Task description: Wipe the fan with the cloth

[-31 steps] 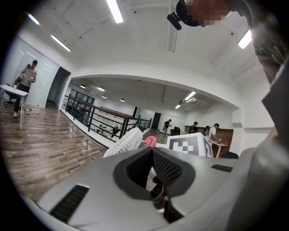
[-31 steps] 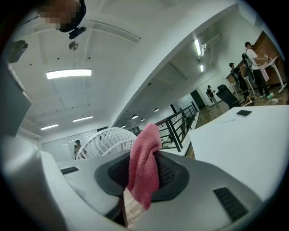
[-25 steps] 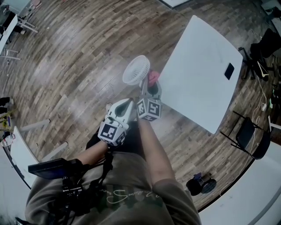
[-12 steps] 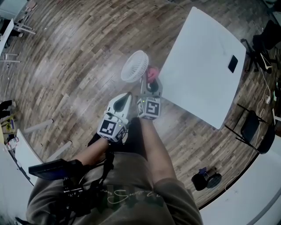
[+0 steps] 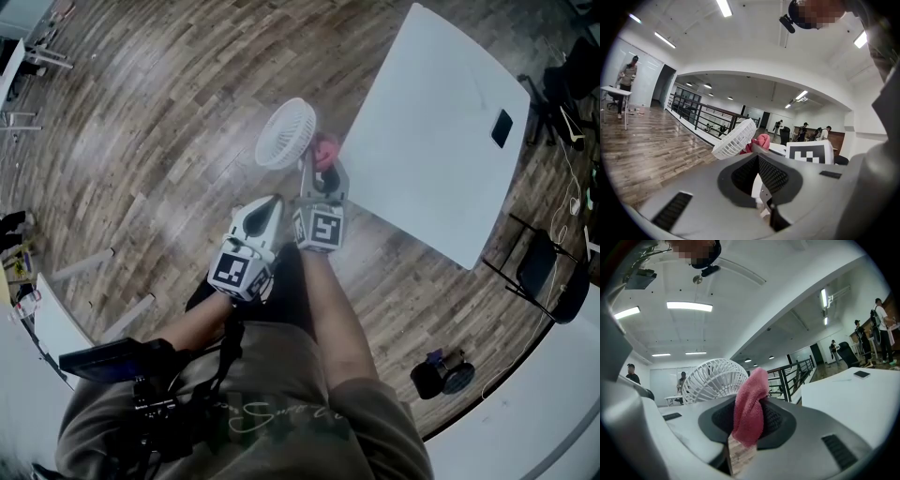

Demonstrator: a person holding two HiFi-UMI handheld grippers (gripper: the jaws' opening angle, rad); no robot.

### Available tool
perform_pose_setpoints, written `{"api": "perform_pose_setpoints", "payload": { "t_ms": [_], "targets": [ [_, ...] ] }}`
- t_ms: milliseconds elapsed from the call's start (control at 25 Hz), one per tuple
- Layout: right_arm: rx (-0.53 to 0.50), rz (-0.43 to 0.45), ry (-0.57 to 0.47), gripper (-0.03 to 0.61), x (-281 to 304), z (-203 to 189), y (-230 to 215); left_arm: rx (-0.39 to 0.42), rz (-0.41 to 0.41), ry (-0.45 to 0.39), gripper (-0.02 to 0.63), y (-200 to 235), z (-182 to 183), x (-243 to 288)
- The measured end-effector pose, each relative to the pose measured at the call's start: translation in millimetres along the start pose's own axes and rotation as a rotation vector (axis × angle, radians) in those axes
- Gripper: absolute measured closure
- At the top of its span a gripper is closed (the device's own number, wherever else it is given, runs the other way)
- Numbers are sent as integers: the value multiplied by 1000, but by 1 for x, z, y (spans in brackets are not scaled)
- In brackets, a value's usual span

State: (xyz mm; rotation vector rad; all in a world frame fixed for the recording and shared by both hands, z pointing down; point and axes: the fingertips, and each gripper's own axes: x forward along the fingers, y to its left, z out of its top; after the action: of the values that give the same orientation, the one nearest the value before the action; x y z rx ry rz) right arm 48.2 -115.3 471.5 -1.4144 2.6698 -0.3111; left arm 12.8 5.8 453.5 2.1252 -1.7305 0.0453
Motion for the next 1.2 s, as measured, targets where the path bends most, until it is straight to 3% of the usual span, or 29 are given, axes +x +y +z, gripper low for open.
{"api": "perform_pose_setpoints", "payload": {
  "t_ms": [1200],
  "targets": [
    [20,-33,6,468,-12,-17,-7,9,0,0,595,-3,-8,9]
  ]
}}
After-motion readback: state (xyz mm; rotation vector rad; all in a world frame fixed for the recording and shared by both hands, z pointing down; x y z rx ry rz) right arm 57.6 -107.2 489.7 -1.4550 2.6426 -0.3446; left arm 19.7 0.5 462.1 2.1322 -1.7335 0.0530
